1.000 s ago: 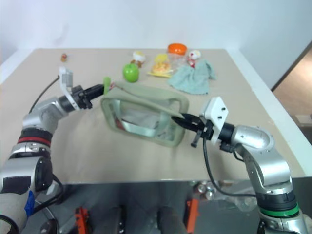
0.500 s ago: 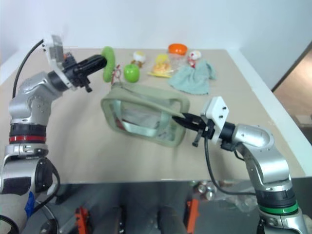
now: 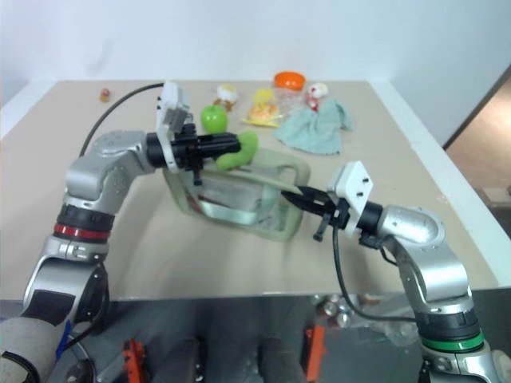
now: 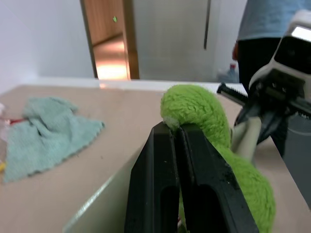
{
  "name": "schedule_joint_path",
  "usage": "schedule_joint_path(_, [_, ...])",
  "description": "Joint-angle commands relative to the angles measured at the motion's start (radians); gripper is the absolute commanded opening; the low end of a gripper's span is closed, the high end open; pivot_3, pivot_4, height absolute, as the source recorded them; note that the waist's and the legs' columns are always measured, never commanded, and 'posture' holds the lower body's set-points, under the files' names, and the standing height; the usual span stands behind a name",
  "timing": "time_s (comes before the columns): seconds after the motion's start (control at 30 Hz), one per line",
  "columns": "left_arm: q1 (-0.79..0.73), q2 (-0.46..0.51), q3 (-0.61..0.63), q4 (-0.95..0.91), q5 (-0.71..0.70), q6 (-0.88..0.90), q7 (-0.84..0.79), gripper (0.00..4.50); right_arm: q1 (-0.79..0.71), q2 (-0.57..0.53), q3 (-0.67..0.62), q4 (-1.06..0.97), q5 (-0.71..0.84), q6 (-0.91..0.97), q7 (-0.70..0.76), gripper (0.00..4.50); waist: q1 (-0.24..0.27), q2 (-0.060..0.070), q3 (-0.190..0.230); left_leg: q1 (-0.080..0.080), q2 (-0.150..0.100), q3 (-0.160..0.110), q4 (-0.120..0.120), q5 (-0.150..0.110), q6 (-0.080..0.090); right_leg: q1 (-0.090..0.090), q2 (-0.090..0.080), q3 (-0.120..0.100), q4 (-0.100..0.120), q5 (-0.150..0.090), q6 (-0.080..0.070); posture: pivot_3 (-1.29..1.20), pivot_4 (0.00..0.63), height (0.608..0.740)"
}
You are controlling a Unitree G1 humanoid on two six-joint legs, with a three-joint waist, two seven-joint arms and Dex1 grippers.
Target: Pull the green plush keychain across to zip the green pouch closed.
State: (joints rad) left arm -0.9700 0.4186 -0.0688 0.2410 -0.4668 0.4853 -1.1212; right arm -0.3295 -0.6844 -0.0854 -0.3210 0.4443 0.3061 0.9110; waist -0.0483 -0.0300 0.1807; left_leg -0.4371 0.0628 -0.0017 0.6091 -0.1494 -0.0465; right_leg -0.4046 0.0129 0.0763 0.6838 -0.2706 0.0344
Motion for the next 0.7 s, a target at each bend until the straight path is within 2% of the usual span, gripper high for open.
schedule_joint_path(0.03, [-0.025,0.04,0.023,-0.057,-0.01,0.028,-0.007,1.59,-0.004,0.006,-0.001,-0.005,-0.006,-0.025,-0.003,0.0,0.0,0.0,0.0,0.0,0.0,0.0,0.0,0.0,0.0,0.0,0.0,0.0,0.0,0.0,0.0,0.0,0.15,0.74])
schedule_joint_path(0.1, [-0.028,0.058,0.031,-0.068,-0.02,0.047,-0.009,2.16,-0.009,0.01,0.003,0.002,-0.007,-0.029,0.0,0.0,0.0,0.0,0.0,0.0,0.0,0.0,0.0,0.0,0.0,0.0,0.0,0.0,0.0,0.0,0.0,0.0,0.15,0.74])
schedule_joint_path(0.2, [-0.015,0.111,0.043,-0.114,-0.023,0.057,-0.024,3.28,-0.025,0.015,0.013,0.023,-0.009,-0.04,0.014,0.0,-0.001,0.0,0.0,0.0,0.0,0.0,0.0,0.0,0.0,0.0,0.0,0.0,0.0,0.0,0.0,0.0,0.15,0.74])
schedule_joint_path(0.23, [-0.005,0.131,0.051,-0.131,-0.026,0.062,-0.026,3.46,-0.03,0.015,0.016,0.03,-0.011,-0.045,0.02,0.0,-0.002,0.0,0.0,0.0,0.0,0.0,0.0,0.0,0.0,0.0,0.0,0.0,0.0,0.0,0.0,0.0,0.15,0.74])
schedule_joint_path(0.27, [0.008,0.155,0.063,-0.152,-0.035,0.078,-0.025,3.91,-0.036,0.015,0.019,0.038,-0.012,-0.049,0.025,0.0,-0.003,0.0,0.0,0.0,0.0,0.0,0.0,0.0,0.0,0.0,0.0,0.0,0.0,0.0,0.0,0.0,0.15,0.74])
schedule_joint_path(0.53, [0.182,0.286,0.161,-0.299,-0.054,0.138,0.05,3.91,-0.07,0.018,0.034,0.088,-0.017,-0.071,0.065,0.0,-0.004,0.001,0.0,0.001,0.001,0.0,0.0,0.0,0.0,0.0,0.0,0.0,0.0,0.0,-0.001,0.0,0.15,0.74])
schedule_joint_path(0.63, [0.292,0.303,0.205,-0.368,-0.068,0.157,0.1,3.91,-0.078,0.017,0.037,0.096,-0.017,-0.076,0.074,0.0,-0.004,0.001,0.0,0.002,0.001,0.001,0.0,0.0,0.0,0.0,0.0,0.0,0.0,0.0,-0.001,0.0,0.15,0.74])
schedule_joint_path(0.7, [0.355,0.281,0.232,-0.402,-0.069,0.14,0.149,3.91,-0.081,0.016,0.037,0.1,-0.016,-0.077,0.079,0.0,-0.004,0.001,0.0,0.002,0.001,0.001,0.0,0.0,0.0,0.0,0.0,0.001,0.0,0.0,-0.001,0.0,0.15,0.74])
